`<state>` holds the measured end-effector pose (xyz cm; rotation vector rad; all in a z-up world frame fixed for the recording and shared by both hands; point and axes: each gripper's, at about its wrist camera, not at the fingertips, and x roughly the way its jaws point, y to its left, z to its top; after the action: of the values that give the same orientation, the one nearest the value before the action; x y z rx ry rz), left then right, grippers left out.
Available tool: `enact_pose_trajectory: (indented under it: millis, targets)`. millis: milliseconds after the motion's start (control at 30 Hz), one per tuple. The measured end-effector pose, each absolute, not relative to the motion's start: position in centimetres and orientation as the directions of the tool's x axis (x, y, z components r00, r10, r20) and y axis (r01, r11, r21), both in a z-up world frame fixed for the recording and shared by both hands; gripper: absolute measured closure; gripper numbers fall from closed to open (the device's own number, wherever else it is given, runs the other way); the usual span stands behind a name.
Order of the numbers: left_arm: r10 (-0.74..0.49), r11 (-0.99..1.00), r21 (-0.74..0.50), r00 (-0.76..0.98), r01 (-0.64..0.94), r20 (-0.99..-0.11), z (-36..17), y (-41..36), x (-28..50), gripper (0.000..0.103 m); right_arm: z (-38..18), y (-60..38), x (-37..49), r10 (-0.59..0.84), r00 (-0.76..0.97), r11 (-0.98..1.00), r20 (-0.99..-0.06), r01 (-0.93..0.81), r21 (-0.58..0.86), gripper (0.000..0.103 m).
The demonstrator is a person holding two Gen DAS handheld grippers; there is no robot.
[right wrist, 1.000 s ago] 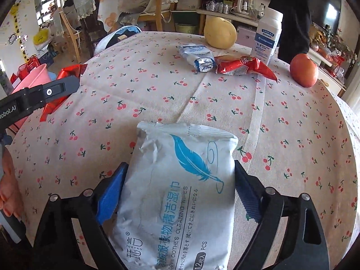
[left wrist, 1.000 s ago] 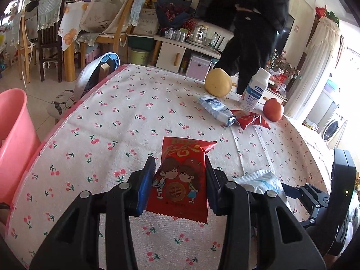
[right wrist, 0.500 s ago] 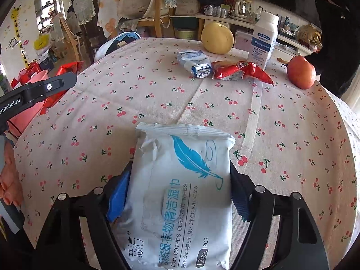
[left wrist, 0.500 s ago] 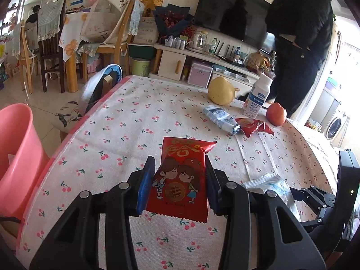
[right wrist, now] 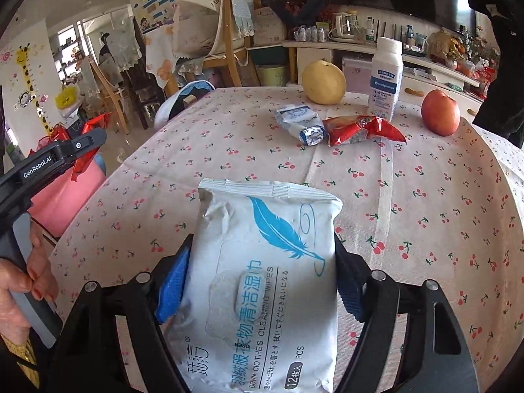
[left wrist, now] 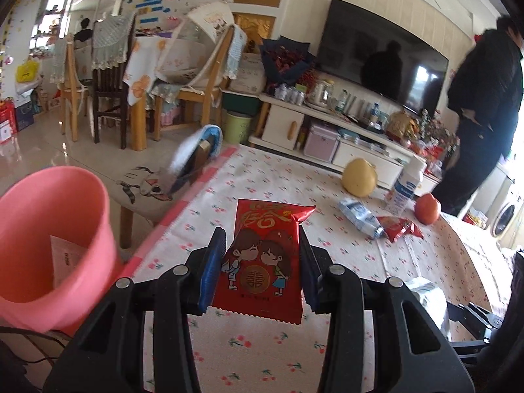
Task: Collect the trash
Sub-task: 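Carry both packs over the pink bucket and open both tools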
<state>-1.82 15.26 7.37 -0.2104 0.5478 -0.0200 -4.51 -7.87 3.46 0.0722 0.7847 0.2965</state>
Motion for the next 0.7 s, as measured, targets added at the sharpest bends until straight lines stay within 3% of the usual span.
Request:
enact_pose_trajectory:
  millis: [300, 700]
  targets:
    - [0.063, 0.942, -0.262, 0.875, -0.211, -0.479, 8.3, 20.6, -2.6, 0.059, 5.6, -3.2, -3.6, 0.444, 0.630, 0.896, -0.638, -0.298, 0.329, 0.026]
    - [0.270, 0.804, -0.371, 0.840, -0.466, -0.470, 8.9, 30.4, -4.3, 0.059, 10.5, 9.4, -1.9, 0.626, 0.557, 0.777, -0.546, -0.506, 0.374, 0.026]
